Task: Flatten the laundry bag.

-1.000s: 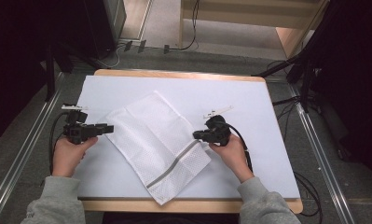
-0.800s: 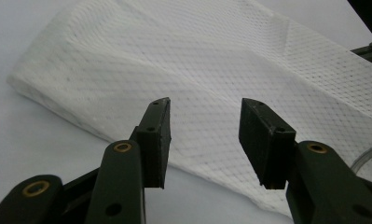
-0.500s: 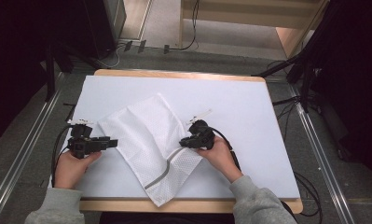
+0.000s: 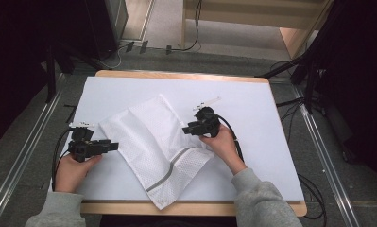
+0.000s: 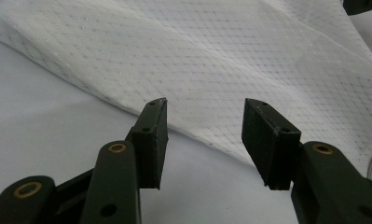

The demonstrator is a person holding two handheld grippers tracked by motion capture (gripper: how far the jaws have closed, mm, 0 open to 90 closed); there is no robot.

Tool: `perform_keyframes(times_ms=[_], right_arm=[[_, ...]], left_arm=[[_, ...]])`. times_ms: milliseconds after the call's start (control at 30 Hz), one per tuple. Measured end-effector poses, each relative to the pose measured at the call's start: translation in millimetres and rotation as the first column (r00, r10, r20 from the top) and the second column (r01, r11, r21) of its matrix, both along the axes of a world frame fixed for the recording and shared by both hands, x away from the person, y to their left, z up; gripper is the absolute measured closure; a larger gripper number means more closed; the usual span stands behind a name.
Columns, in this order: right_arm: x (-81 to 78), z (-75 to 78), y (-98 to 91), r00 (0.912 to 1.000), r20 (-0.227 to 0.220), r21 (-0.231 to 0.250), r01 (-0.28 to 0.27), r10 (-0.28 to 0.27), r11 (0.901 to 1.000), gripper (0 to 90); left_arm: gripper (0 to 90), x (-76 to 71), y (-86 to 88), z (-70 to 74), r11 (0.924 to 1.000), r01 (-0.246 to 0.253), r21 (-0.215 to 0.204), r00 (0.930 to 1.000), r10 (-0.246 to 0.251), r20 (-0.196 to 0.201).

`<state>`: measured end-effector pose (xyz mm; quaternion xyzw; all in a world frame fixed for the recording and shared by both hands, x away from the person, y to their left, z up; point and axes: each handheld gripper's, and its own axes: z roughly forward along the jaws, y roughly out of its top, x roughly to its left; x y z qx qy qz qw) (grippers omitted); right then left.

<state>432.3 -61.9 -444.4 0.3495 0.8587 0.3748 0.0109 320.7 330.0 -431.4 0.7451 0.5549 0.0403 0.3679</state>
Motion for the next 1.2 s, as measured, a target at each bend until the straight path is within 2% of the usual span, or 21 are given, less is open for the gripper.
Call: perform_keyframes(times_ms=[133,167,200,233,333,400,567,600,633,667,700,733,800,900,967,1000,1033,1067,1100,1167,1200], right_arm=[[4.6,-2.4,6.9,1.0000,0.000,-0.009,-0.003,0.003,1.0000,57.7],[8.8,-7.9,10.5,0.9995,-0.030,-0.008,-0.009,0.009,0.9999,65.7],[8.8,-7.9,10.5,0.9995,-0.030,-0.008,-0.009,0.009,0.9999,65.7],[10.0,-9.7,11.4,0.9989,-0.047,-0.014,-0.007,0.006,0.9999,72.5],[10.8,-11.3,12.5,0.9993,-0.038,-0.039,0.000,-0.002,0.9993,88.9],[10.1,-9.3,12.0,0.9996,-0.025,-0.046,0.011,-0.013,0.9989,90.0],[12.3,-5.3,3.7,0.9989,-0.026,-0.017,0.039,-0.039,0.9991,90.0],[13.7,-4.9,1.7,0.9987,-0.026,0.007,0.044,-0.044,0.9990,82.3],[13.7,-4.9,1.7,0.9987,-0.026,0.007,0.044,-0.044,0.9990,82.3],[15.9,-5.7,2.4,0.9988,-0.026,0.024,0.043,-0.042,0.9988,74.7],[15.9,-5.7,2.4,0.9988,-0.026,0.024,0.043,-0.042,0.9988,74.7],[16.9,-4.8,5.2,0.9992,-0.005,0.021,0.040,-0.040,0.9990,65.5],[19.9,-3.6,9.2,0.9991,-0.001,0.037,0.041,-0.041,0.9985,58.0],[23.4,-5.6,15.8,0.9989,0.003,0.068,0.046,-0.046,0.9966,53.0],[25.8,-9.7,22.3,0.9991,-0.015,0.034,0.039,-0.039,0.9987,52.6],[27.0,-12.5,25.5,0.9992,-0.024,0.021,0.032,-0.031,0.9993,55.0],[27.3,-14.8,27.8,0.9990,-0.040,0.015,0.022,-0.021,0.9997,61.6],[27.4,-16.6,29.5,0.9991,-0.038,0.010,0.017,-0.017,0.9998,68.2],[27.4,-16.6,29.5,0.9991,-0.038,0.010,0.017,-0.017,0.9998,68.2],[26.0,-19.6,33.6,0.9995,-0.032,-0.017,0.005,-0.006,0.9998,77.9],[25.9,-19.4,34.0,0.9994,-0.034,-0.015,0.001,-0.001,0.9999,84.3]], left_arm=[[51.2,-0.3,1.4,-0.8,1.0000,-0.005,0.006,1.0000,0.005,-0.003],[51.0,-0.4,1.8,-1.0,1.0000,-0.005,0.006,1.0000,0.005,-0.004],[51.0,-0.6,2.1,-1.3,0.9999,-0.010,0.006,1.0000,0.010,-0.001],[50.9,-0.7,2.8,-1.2,0.9999,-0.011,0.009,0.9999,0.011,-0.001],[50.2,-0.7,4.1,-1.3,0.9999,-0.014,0.008,0.9999,0.014,-0.001],[50.1,-0.6,4.5,-1.7,0.9998,-0.017,0.008,0.9999,0.017,0.000],[50.0,-0.4,5.2,-1.2,0.9998,-0.020,0.007,0.9998,0.020,-0.001],[50.1,-0.1,5.1,-1.1,0.9998,-0.019,0.009,0.9998,0.019,0.000],[50.1,-0.1,5.1,-1.1,0.9998,-0.019,0.009,0.9998,0.019,0.000],[50.1,0.1,5.0,-1.2,0.9998,-0.019,0.011,0.9998,0.019,0.002],[50.1,0.3,5.0,-1.2,0.9998,-0.018,0.012,0.9998,0.018,0.002],[50.1,0.5,4.9,-1.2,0.9997,-0.018,0.014,0.9998,0.018,0.001],[50.1,0.6,5.1,-1.2,0.9997,-0.021,0.012,0.9998,0.021,0.002],[50.1,0.7,5.3,-1.7,0.9997,-0.022,0.015,0.9997,0.022,0.005],[50.0,0.8,6.0,-1.9,0.9996,-0.025,0.014,0.9997,0.025,0.003],[50.0,0.8,6.5,-2.0,0.9995,-0.027,0.014,0.9996,0.027,0.003],[50.0,0.8,7.6,-2.1,0.9995,-0.029,0.010,0.9996,0.029,0.001],[49.9,0.6,8.1,-2.3,0.9995,-0.031,0.011,0.9995,0.031,0.002],[49.9,0.6,8.1,-2.3,0.9995,-0.031,0.011,0.9995,0.031,0.002],[49.9,0.5,8.5,-2.3,0.9994,-0.034,0.009,0.9994,0.034,0.002],[49.9,0.6,8.6,-2.4,0.9994,-0.034,0.009,0.9994,0.034,0.003]])
